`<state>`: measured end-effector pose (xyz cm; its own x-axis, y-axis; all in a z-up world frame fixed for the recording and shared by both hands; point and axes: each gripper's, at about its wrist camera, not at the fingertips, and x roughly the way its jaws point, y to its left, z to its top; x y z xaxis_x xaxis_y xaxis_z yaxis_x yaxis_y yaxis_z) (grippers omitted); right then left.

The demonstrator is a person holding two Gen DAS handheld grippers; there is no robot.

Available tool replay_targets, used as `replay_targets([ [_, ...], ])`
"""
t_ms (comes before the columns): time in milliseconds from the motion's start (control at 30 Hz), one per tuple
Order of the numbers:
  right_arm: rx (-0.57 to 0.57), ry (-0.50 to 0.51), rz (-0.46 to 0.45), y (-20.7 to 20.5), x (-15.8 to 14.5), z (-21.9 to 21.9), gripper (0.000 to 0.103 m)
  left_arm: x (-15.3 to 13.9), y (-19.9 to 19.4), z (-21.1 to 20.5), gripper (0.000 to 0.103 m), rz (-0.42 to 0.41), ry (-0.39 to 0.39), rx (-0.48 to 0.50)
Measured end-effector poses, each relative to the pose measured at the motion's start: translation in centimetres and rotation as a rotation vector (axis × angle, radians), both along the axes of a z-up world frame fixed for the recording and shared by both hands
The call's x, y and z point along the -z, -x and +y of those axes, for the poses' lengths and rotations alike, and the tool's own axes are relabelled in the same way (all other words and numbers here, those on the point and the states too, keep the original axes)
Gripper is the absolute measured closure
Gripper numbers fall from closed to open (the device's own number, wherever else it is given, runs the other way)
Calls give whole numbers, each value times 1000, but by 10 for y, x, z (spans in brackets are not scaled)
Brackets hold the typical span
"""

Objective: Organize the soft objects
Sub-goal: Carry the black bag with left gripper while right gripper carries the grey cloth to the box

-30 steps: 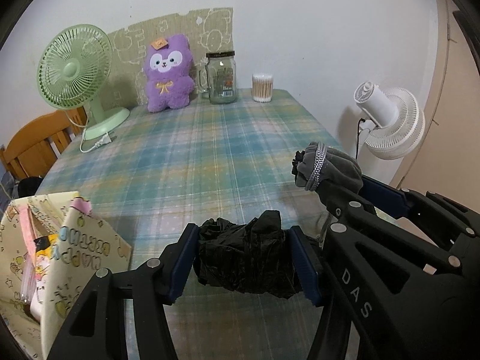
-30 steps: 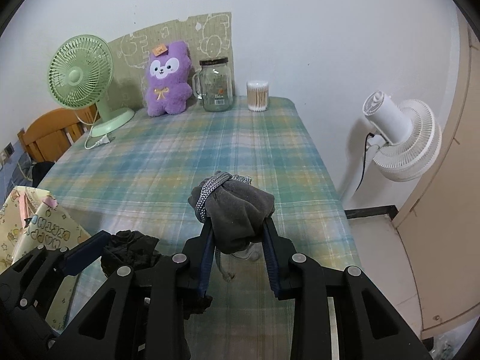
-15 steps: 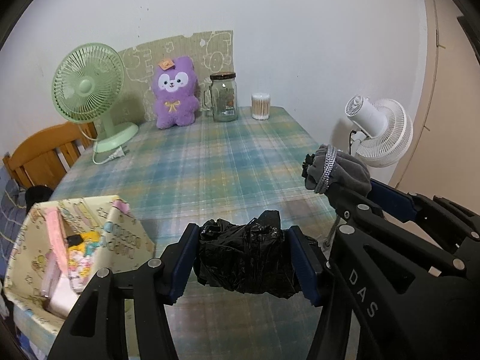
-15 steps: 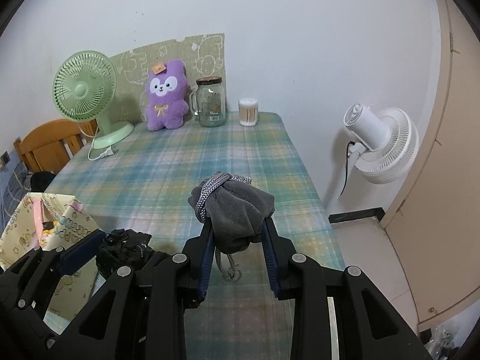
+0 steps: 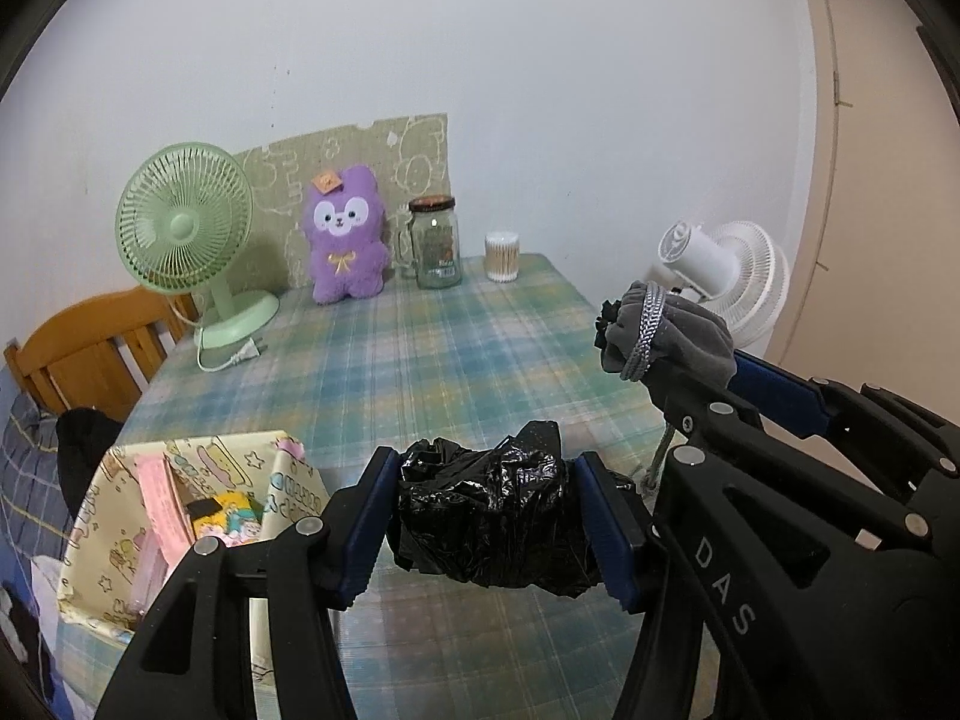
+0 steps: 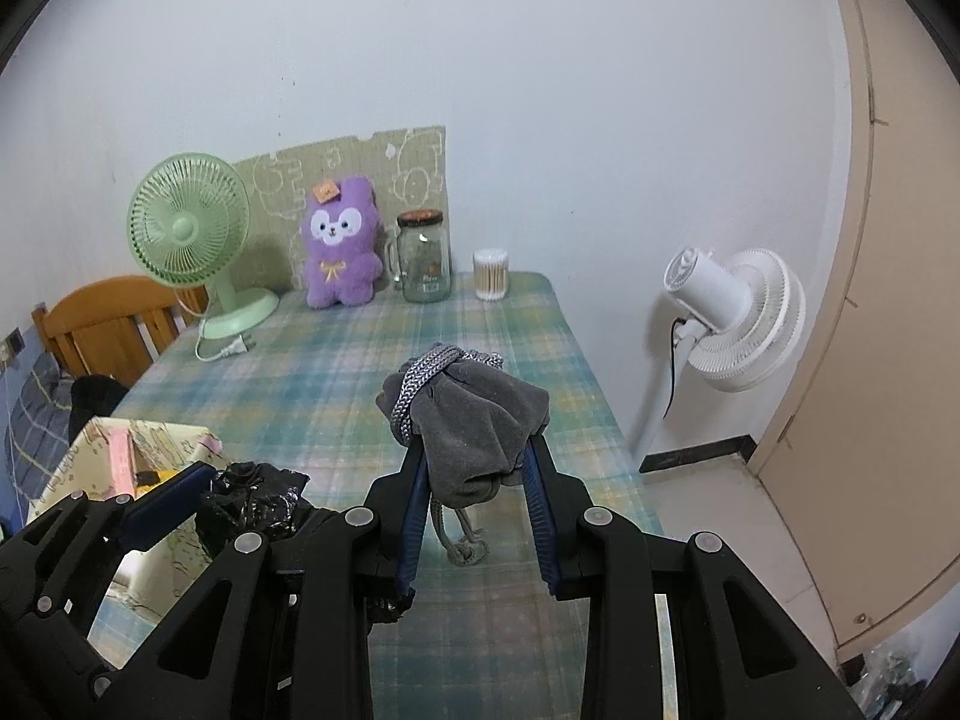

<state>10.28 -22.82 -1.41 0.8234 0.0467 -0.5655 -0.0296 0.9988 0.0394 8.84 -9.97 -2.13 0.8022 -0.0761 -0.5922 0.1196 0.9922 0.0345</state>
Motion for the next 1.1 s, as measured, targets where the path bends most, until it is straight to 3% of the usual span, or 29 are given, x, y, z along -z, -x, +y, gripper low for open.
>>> replay_targets([
  [733,20,-21,-50,34,-29,19,70,-26,28,22,41,-63,-27,85],
  [1100,2,-22,-60,33,-30,51,69,-28,29,51,41,-70,-33,54],
])
